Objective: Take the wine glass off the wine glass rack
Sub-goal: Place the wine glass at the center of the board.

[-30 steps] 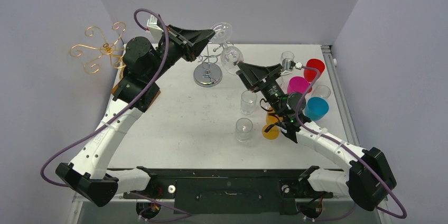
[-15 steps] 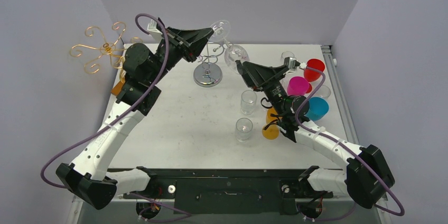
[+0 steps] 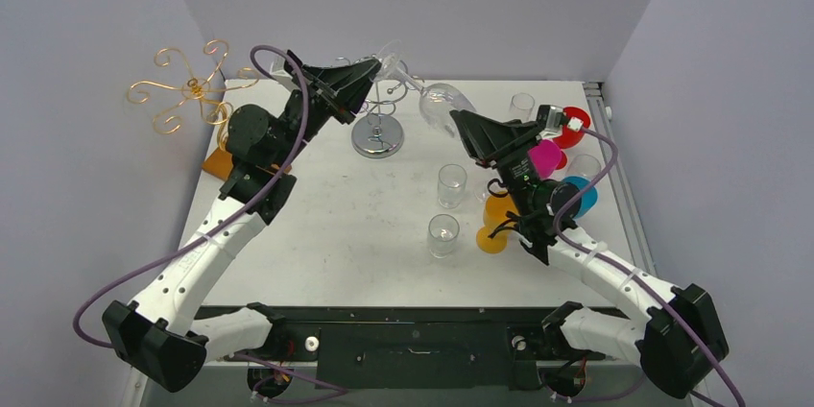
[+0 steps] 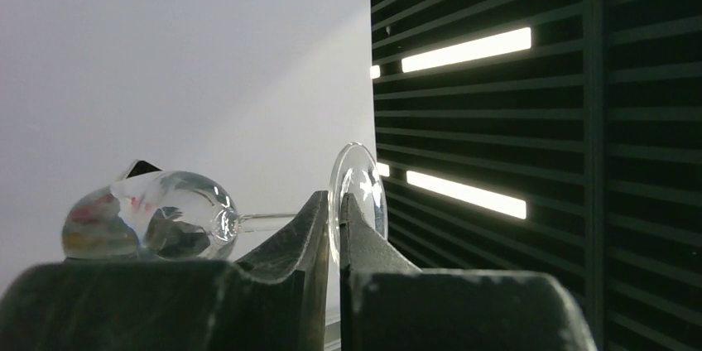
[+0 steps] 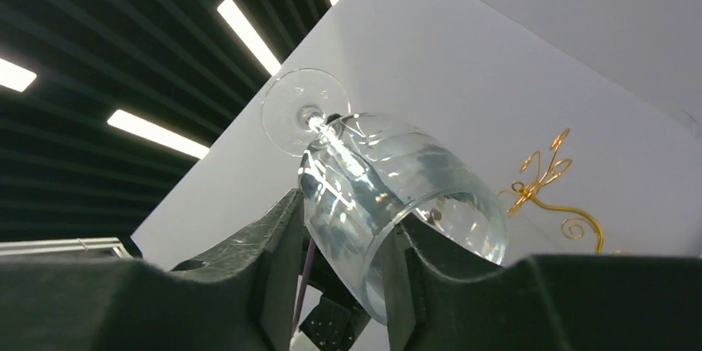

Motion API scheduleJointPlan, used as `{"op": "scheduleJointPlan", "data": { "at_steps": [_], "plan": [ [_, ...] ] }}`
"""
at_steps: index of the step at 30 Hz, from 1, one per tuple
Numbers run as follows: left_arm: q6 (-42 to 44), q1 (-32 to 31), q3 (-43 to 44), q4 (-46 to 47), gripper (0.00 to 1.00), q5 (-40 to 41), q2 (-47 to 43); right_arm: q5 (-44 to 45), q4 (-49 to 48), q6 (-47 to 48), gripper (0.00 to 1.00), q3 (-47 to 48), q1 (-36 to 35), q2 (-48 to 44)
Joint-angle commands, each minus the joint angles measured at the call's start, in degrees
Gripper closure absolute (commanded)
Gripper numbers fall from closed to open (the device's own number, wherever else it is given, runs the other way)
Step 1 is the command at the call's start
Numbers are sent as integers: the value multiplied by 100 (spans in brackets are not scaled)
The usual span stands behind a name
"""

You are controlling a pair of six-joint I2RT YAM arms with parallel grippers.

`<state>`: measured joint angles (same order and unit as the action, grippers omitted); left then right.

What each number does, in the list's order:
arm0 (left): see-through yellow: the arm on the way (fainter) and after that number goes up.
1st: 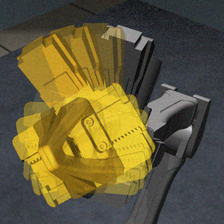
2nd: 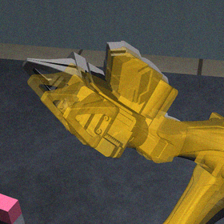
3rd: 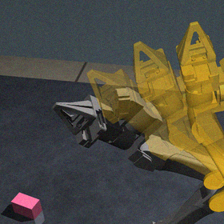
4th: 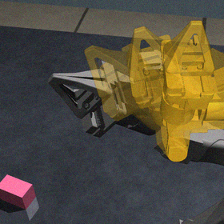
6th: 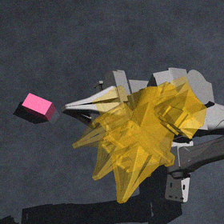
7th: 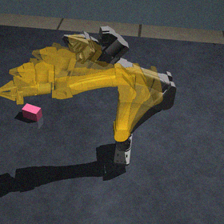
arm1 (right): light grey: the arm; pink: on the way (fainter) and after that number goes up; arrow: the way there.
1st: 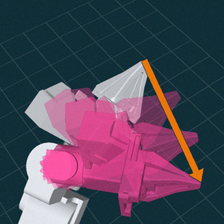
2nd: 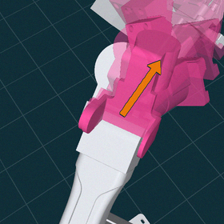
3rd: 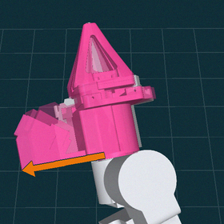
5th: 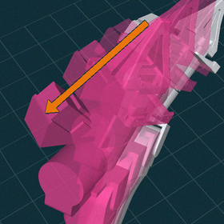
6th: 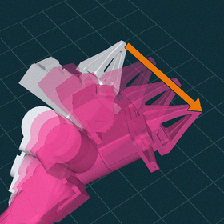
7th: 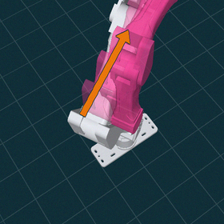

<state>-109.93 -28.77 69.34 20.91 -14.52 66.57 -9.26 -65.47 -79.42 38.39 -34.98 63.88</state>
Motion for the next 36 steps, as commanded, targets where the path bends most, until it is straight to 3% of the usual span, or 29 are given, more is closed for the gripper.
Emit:
{"op": "scheduleJointPlan", "data": {
  "at_steps": [1,5,9,11,13,18,19,27,36],
  "plan": [
    [-9,-23,-261,596,99,40,-17,46,-308,119,74,108,90,-460],
    [103,-23,-389,641,91,3,2,43,34,219,98,144,171,-660],
    [516,-19,-529,338,75,-2,-109,123,699,454,100,195,235,-1010],
    [824,-4,-617,44,61,14,-219,183,1267,676,100,282,270,-1252],
    [1272,3,-688,-640,40,79,-379,267,2066,967,100,558,294,-1497],
    [2678,156,-941,-1932,4,352,-924,518,4697,1926,100,1466,299,-1823],
    [3025,190,-958,-2374,2,468,-1073,532,4985,2025,100,1789,299,-1794],
    [5300,377,-102,-4537,4,1288,-1517,383,8094,3008,100,3720,13,-538],
    [6440,340,783,-5598,4,1640,-1428,1520,10609,4079,100,5540,-1202,1152]
  ]
}}
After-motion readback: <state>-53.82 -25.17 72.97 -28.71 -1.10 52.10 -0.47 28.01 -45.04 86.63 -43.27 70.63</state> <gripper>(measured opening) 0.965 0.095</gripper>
